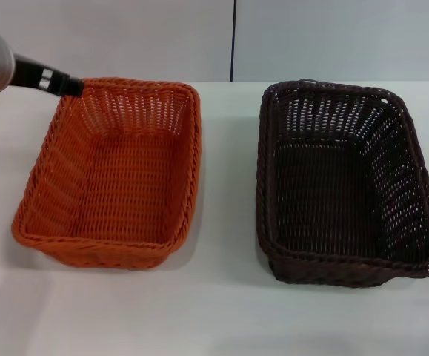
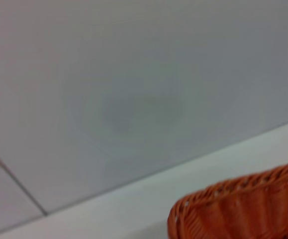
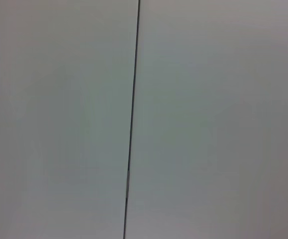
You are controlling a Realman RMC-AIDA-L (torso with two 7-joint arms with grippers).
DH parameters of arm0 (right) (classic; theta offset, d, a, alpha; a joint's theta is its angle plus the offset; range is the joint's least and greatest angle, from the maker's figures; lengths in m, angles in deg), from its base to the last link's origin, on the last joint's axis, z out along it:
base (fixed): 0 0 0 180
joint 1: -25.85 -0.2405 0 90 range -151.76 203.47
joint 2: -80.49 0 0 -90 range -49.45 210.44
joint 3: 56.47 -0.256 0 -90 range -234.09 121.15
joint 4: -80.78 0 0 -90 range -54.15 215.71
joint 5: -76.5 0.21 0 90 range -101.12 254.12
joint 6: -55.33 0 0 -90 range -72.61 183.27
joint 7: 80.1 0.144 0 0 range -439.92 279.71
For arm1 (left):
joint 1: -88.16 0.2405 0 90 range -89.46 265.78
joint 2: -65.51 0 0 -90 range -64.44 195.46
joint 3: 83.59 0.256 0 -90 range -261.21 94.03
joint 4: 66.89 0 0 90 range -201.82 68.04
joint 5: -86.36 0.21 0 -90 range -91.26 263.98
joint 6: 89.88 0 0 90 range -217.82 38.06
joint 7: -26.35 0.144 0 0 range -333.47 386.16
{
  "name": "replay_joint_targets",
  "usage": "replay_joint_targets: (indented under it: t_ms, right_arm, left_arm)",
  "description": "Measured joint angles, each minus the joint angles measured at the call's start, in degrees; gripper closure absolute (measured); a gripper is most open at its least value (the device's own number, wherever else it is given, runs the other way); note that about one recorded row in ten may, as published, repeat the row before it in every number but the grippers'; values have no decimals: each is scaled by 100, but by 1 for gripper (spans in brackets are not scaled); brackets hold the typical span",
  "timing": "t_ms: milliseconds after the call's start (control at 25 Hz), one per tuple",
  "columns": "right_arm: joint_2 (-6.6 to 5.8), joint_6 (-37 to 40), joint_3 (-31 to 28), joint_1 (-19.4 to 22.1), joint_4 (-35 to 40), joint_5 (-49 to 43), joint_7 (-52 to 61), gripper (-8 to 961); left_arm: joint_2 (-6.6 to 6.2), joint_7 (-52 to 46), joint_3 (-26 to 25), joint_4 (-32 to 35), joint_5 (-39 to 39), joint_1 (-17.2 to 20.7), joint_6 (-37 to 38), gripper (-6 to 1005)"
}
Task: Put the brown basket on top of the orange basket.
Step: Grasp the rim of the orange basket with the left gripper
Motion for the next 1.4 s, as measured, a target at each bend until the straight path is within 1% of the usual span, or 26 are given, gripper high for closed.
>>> replay_joint_targets:
  t_ms: [120,480,560,840,1160,1240,1400]
  right_arm:
    - [-2,49,7,-3,0,-7,0,129]
    - [-21,114,14,-48,38,-36,0,129]
    - [-25,119,14,-58,51,-37,0,129]
    - [-26,180,14,-92,113,-42,0,129]
    - [-26,190,14,-83,125,-46,0,129]
    - [-26,190,14,-82,125,-47,0,129]
    - [-26,190,14,-91,124,-47,0,129]
  left_arm:
    - [0,37,-167,-274,-8,-98,-208,232]
    - [20,1,-137,-701,-27,-133,-290,242]
    - [28,-17,-131,-912,-24,-152,-278,245]
    - [32,-21,-151,-1619,-7,-261,52,253]
    - [31,15,-243,-2608,36,-583,533,262]
    - [26,20,-265,-2767,59,-651,586,264]
    - [25,22,-274,-2805,108,-669,607,269]
